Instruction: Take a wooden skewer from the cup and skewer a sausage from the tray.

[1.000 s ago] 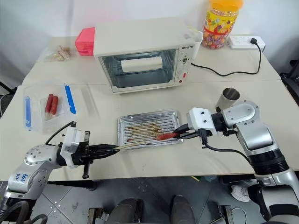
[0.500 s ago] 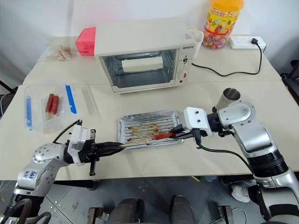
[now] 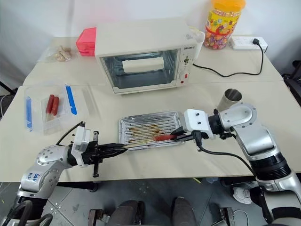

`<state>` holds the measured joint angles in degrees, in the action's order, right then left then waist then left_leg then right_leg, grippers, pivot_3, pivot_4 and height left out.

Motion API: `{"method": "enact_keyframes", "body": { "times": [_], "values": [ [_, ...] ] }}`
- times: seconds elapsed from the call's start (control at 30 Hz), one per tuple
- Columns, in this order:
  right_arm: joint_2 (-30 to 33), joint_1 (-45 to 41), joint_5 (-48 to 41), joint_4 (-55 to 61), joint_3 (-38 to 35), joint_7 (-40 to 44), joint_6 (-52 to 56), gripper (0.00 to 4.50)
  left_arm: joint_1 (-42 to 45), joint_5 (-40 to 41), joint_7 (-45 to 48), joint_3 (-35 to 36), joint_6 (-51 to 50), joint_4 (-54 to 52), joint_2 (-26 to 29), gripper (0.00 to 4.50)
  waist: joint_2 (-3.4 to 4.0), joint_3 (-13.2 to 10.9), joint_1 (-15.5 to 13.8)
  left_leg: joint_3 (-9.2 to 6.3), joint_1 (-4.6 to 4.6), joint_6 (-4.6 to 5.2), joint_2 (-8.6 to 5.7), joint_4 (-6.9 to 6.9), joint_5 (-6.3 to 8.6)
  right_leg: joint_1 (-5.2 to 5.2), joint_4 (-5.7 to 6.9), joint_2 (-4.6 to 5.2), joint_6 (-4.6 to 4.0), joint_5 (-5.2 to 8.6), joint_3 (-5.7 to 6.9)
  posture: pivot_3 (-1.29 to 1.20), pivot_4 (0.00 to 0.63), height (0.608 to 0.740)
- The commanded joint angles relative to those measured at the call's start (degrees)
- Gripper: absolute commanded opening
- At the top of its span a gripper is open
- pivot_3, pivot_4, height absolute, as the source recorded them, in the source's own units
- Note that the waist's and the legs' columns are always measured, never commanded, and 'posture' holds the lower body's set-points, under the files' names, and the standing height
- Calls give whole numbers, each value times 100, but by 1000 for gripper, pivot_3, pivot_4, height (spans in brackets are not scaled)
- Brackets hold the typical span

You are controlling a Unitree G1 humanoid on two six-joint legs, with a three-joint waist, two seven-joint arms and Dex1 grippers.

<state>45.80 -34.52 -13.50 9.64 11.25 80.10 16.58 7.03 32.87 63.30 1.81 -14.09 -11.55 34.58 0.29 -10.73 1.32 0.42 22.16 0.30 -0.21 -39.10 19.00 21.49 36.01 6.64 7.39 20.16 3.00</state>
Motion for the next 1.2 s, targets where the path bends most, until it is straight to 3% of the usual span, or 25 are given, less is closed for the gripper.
{"method": "enact_keyframes", "body": {
  "times": [0.03,0.57,1.2],
  "values": [
    [-8,38,-118,402,87,1,71,211,94,-40,-110,-15,17,-217,-54,0,0,0,-1,0,0,0,0,0,0,0,0,0,0,0,0,0,150,740],
    [-155,-145,-146,850,308,-82,535,211,209,-191,-247,-232,-49,-200,-242,0,0,0,-3,0,0,0,-1,-1,0,0,1,0,0,0,0,0,150,740],
    [-548,-628,157,685,637,153,243,211,1515,-818,232,-1140,-325,667,-829,0,-1,1,-129,1,1,4,-6,-11,-3,0,9,-4,2,-1,1,0,150,740]
  ]
}}
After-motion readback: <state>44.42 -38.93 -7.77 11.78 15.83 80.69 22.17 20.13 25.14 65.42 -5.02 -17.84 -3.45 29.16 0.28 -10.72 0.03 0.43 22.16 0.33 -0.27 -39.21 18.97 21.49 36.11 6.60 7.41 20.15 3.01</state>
